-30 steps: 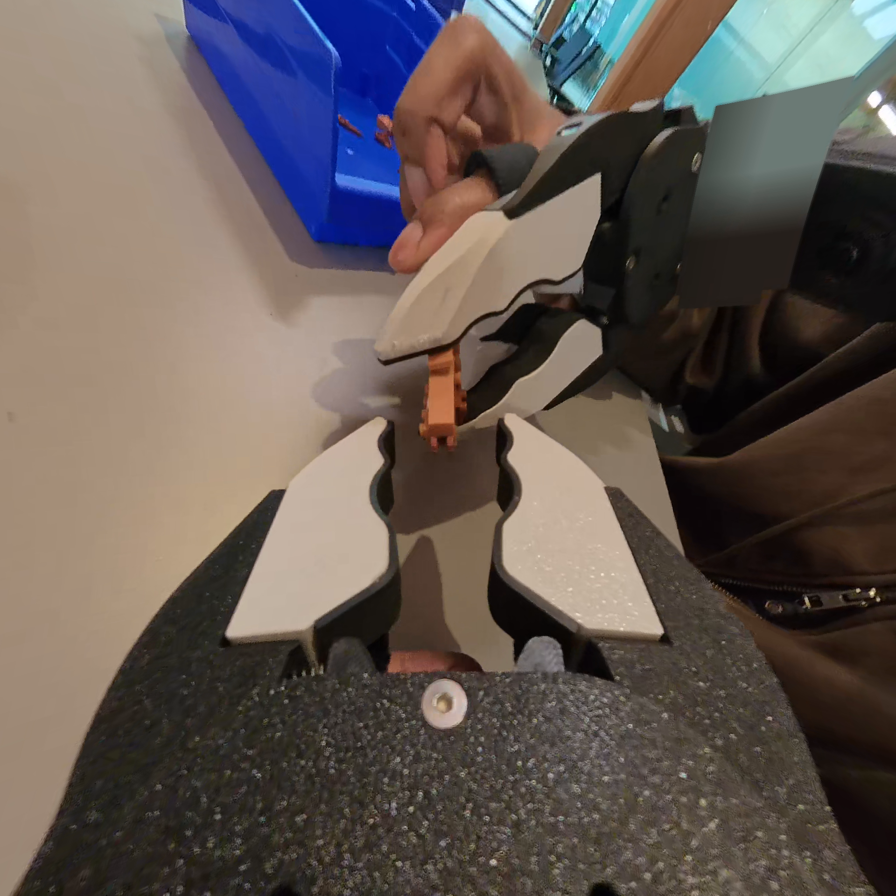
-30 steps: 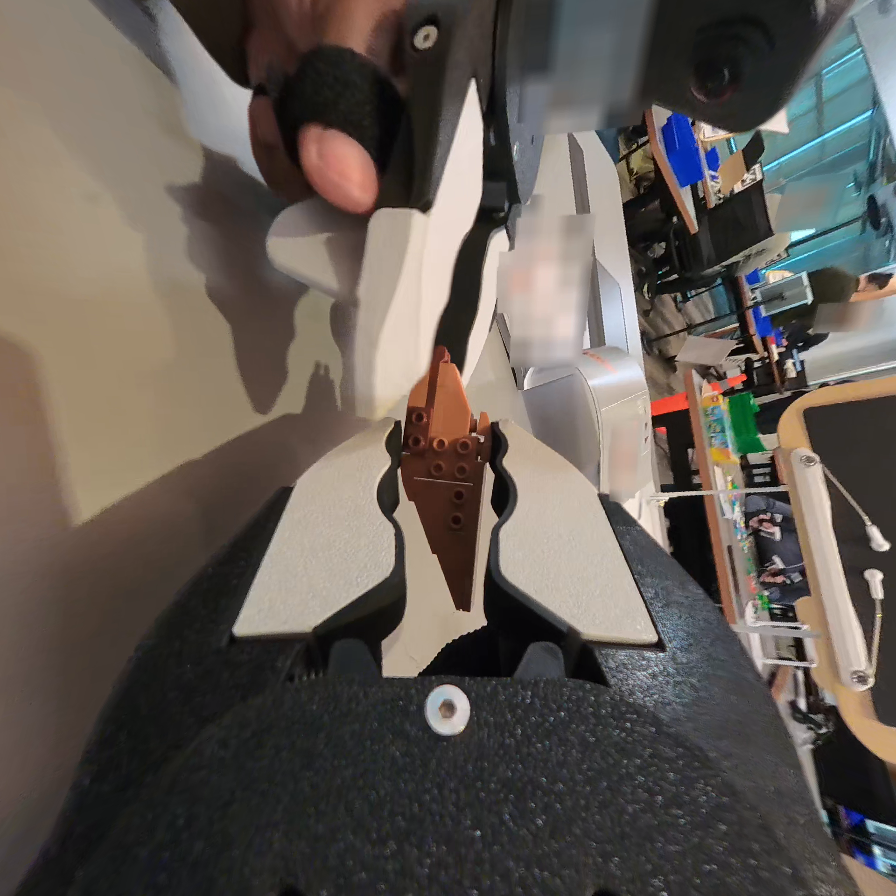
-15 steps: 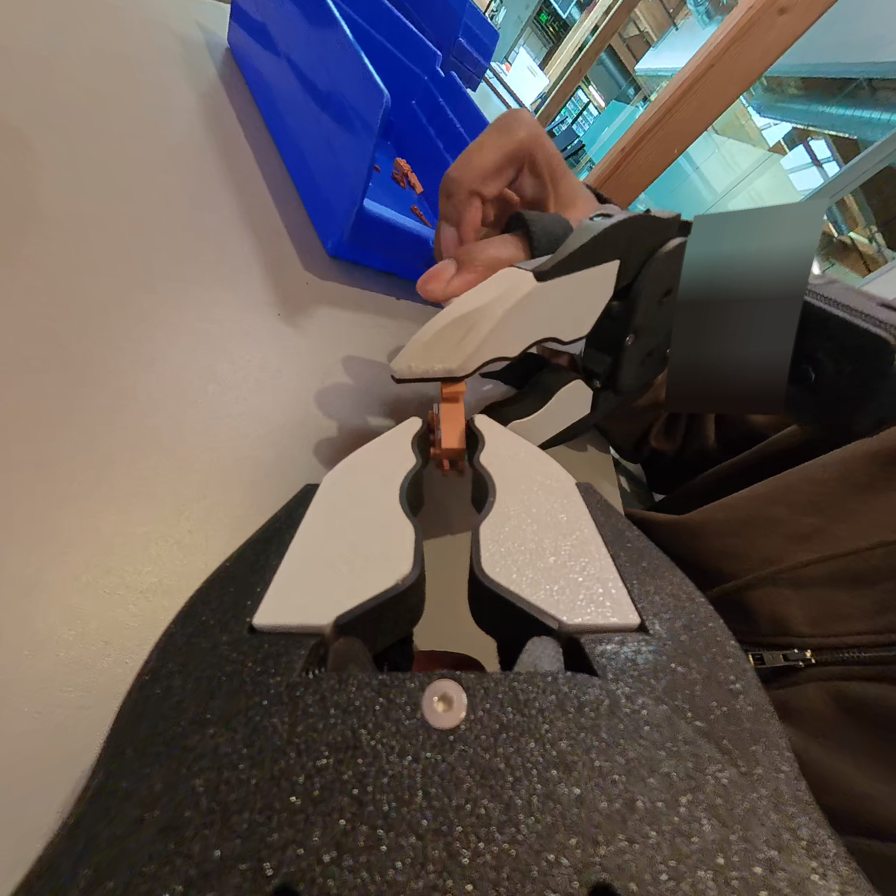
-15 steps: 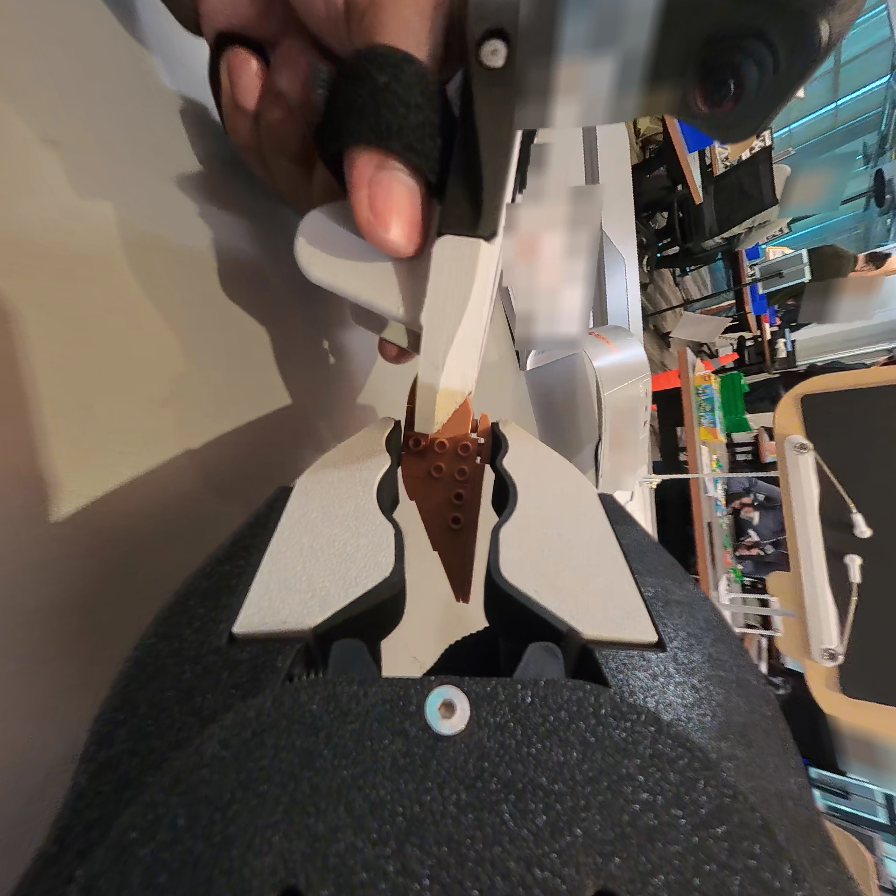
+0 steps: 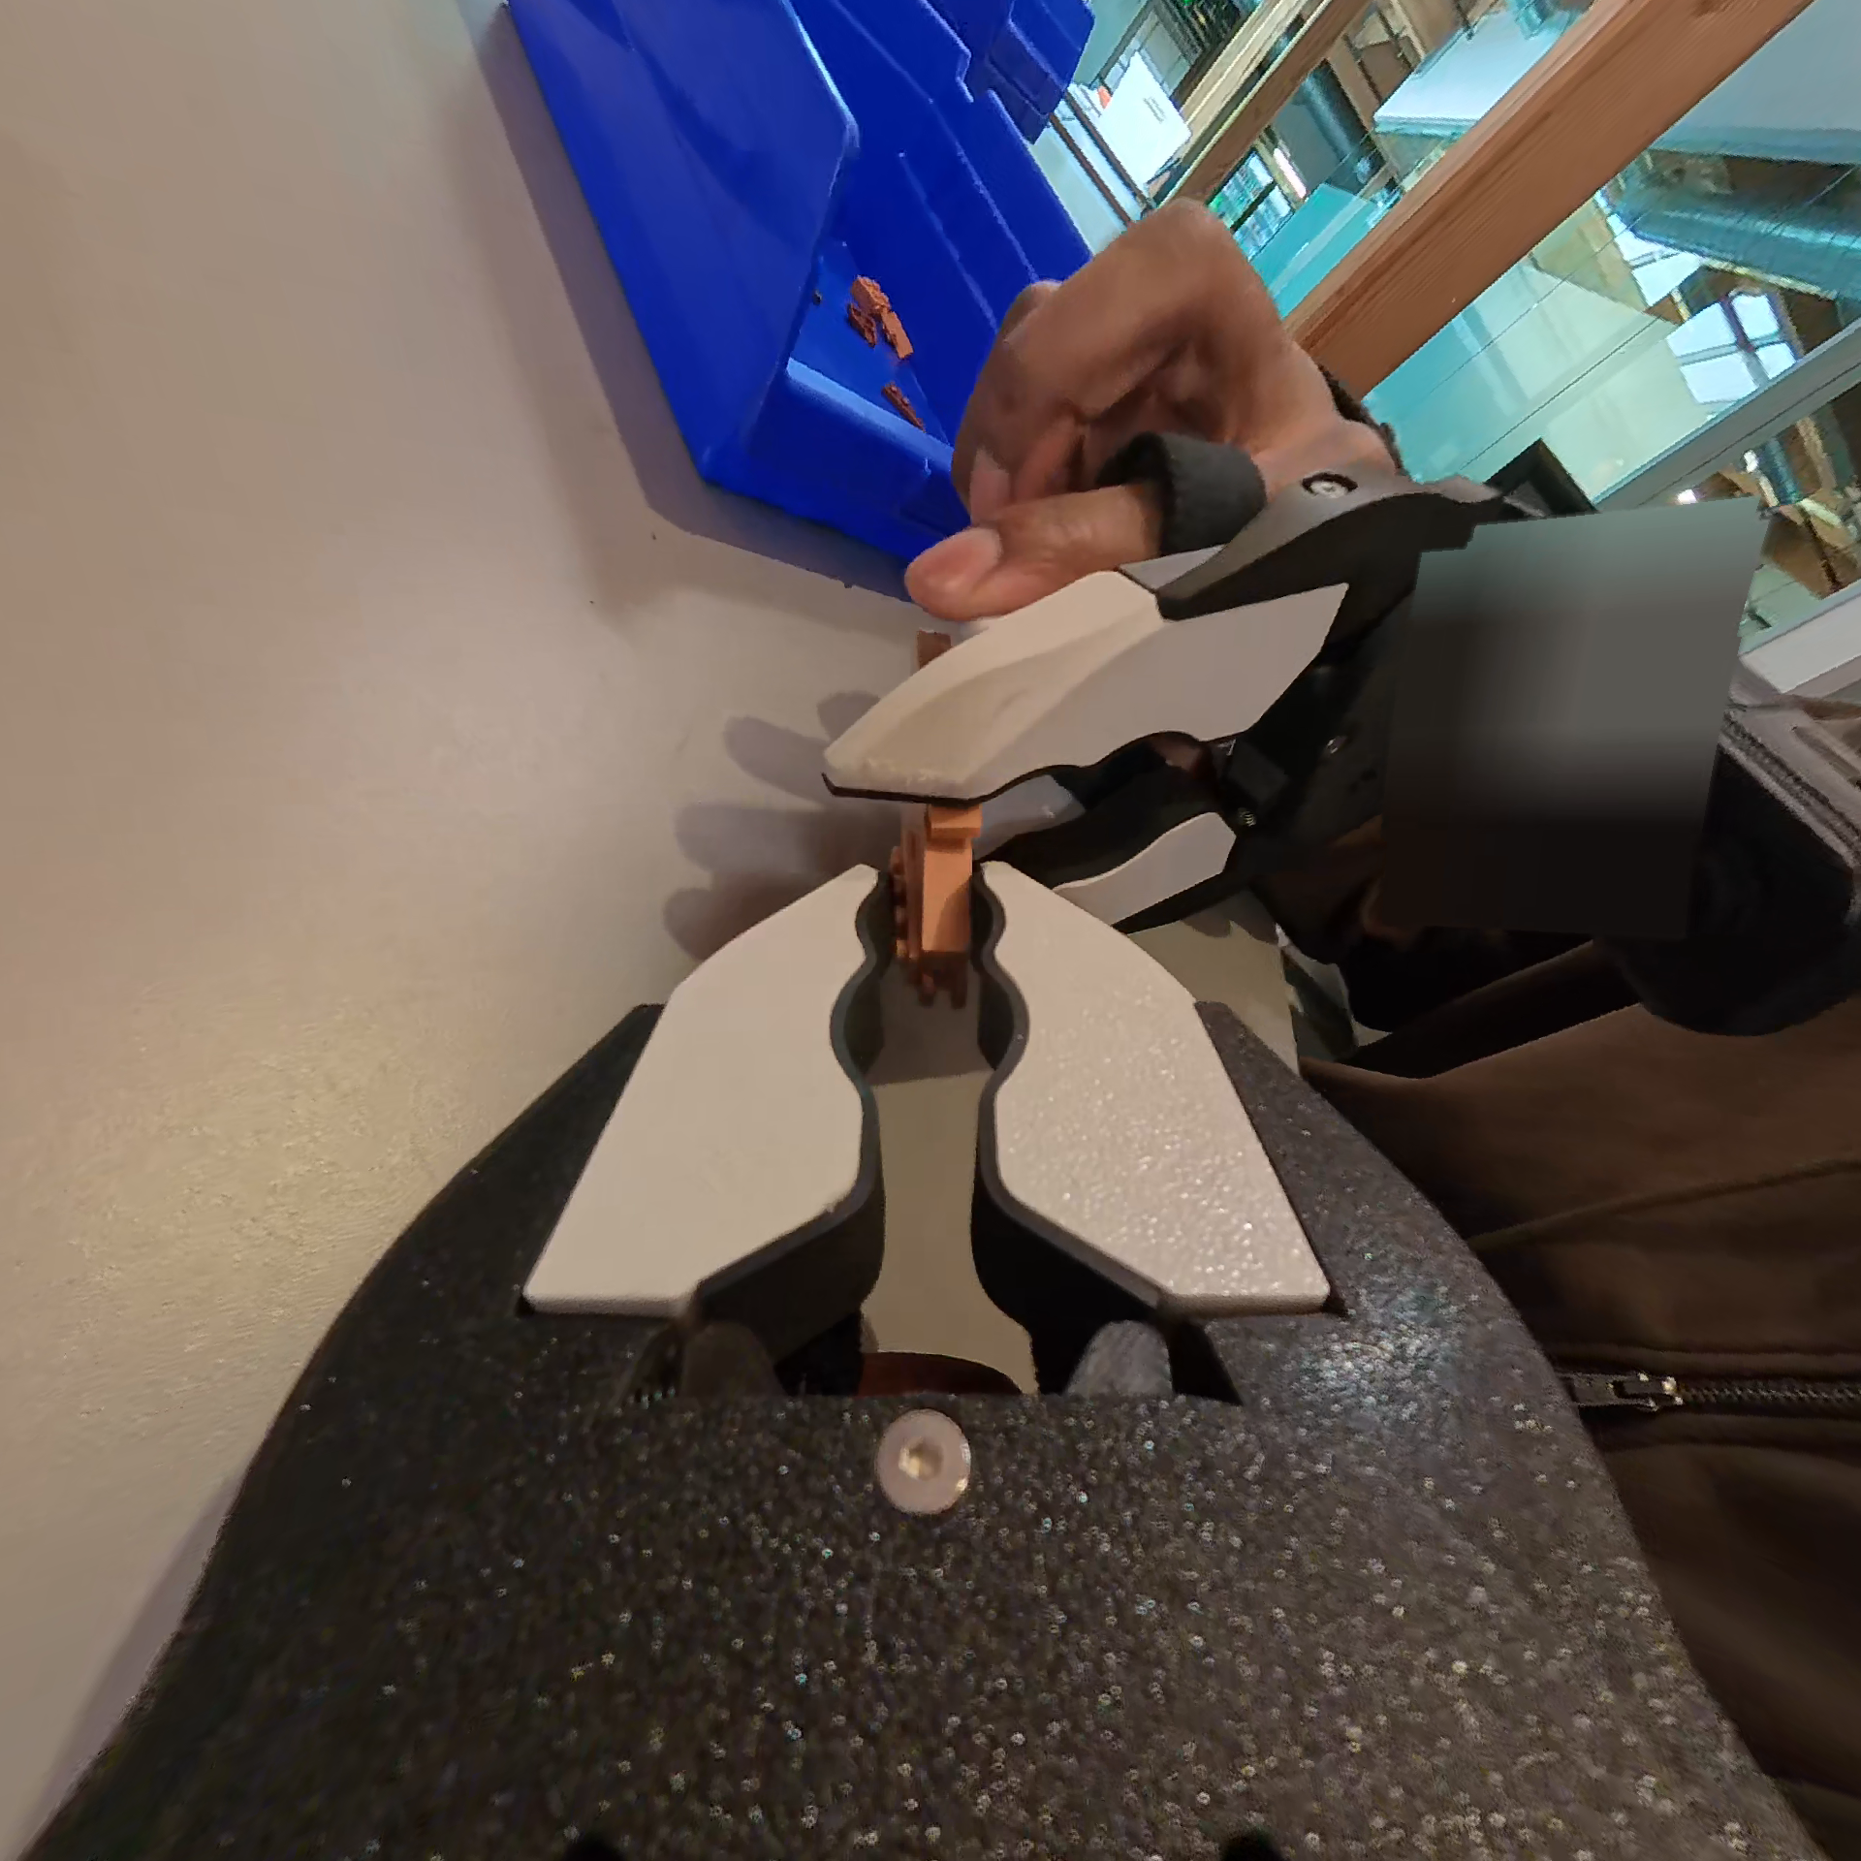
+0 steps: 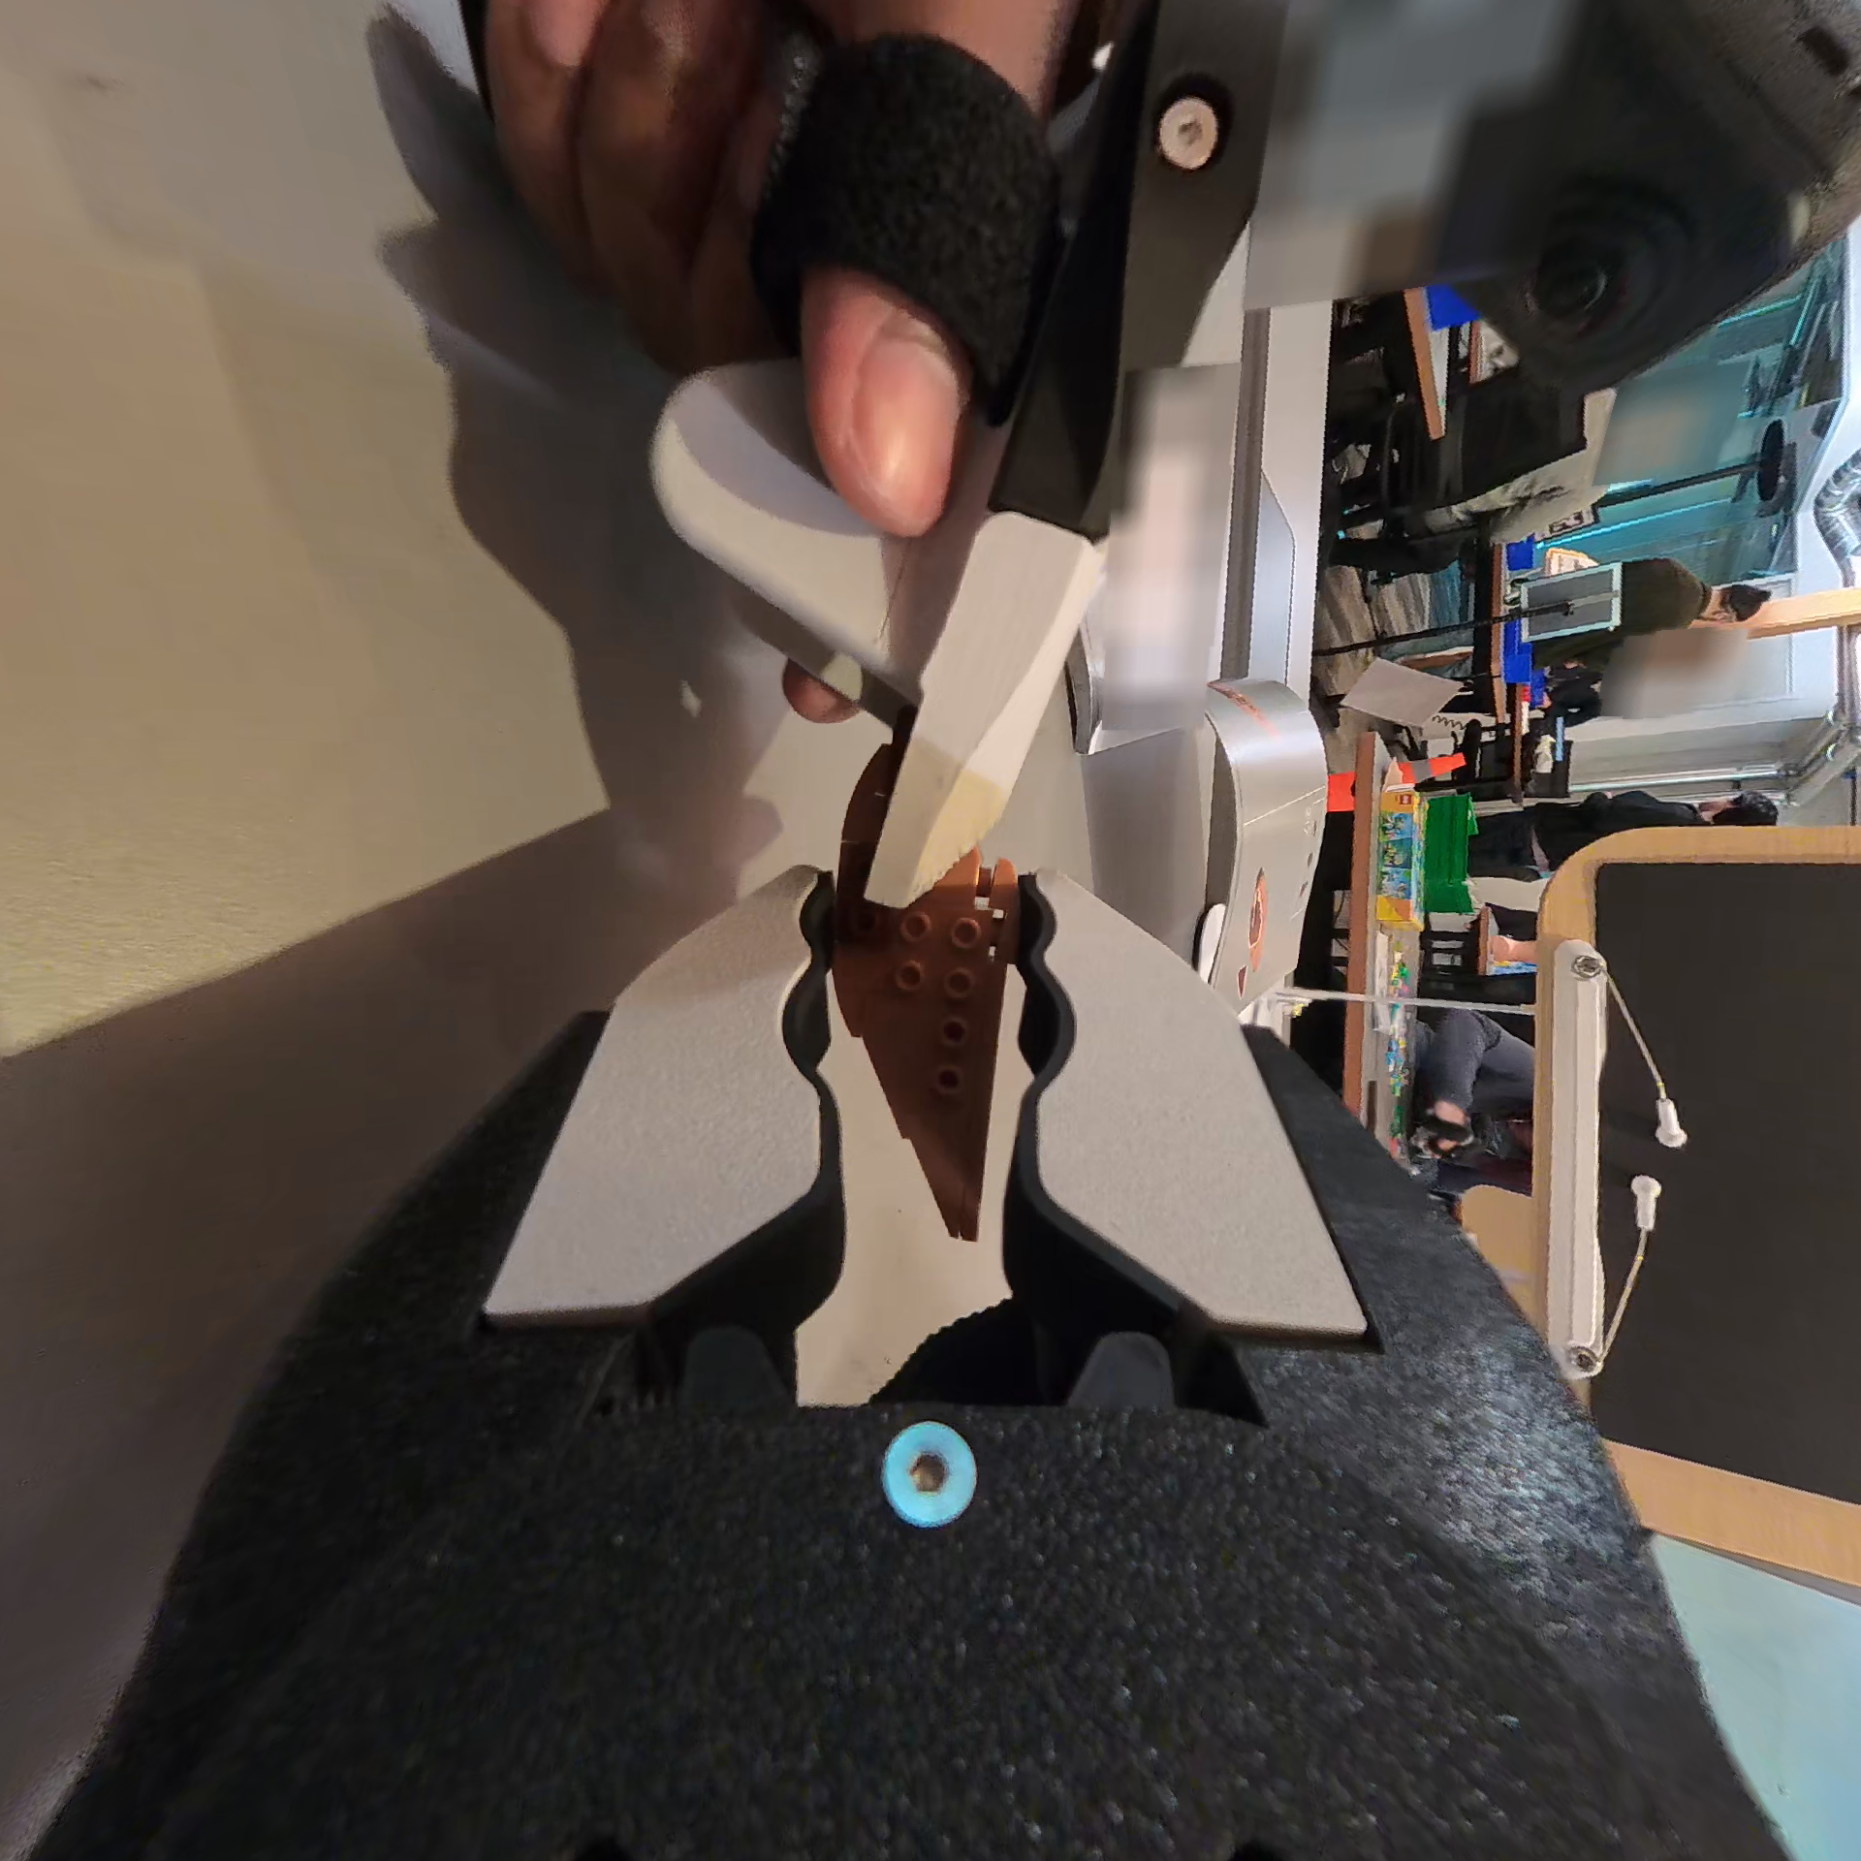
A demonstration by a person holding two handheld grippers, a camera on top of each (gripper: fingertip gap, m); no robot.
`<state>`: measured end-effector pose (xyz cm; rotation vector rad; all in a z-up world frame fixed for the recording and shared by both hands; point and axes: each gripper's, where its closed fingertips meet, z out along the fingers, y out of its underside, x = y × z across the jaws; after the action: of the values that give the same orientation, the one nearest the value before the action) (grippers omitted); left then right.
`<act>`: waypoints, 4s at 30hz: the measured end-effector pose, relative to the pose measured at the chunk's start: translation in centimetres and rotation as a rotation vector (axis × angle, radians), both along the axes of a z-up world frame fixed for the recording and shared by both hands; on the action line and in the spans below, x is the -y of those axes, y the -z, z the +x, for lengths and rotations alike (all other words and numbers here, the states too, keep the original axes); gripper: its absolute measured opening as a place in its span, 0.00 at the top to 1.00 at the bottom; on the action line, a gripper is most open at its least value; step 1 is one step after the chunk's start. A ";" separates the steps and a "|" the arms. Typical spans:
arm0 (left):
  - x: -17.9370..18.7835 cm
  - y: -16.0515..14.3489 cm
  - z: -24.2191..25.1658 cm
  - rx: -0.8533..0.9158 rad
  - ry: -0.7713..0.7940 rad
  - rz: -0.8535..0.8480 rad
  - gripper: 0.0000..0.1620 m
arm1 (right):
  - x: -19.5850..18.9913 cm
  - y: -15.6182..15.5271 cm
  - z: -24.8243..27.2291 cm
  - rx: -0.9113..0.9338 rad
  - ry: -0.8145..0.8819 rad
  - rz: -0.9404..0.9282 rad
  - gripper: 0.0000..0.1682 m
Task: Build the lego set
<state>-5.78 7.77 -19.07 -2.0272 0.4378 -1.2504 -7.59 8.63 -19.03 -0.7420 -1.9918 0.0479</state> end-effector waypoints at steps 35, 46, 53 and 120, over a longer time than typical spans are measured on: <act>0.3 1.2 0.7 -0.161 0.009 0.023 0.91 | 0.1 0.4 0.2 0.050 -0.043 0.197 0.79; 0.8 1.3 1.1 -0.176 0.050 0.027 0.91 | 0.5 0.7 0.6 0.080 -0.089 0.175 0.79; 0.8 1.5 1.2 -0.167 0.056 0.017 0.91 | 0.5 1.1 0.6 0.091 -0.103 0.175 0.79; 0.8 0.0 -0.4 -0.273 0.038 0.132 0.83 | 0.8 0.2 -1.1 -0.077 -0.129 0.084 0.80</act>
<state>-6.18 6.98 -19.06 -2.0904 0.6719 -0.9410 -8.71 7.82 -19.20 -0.5492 -1.9534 0.0677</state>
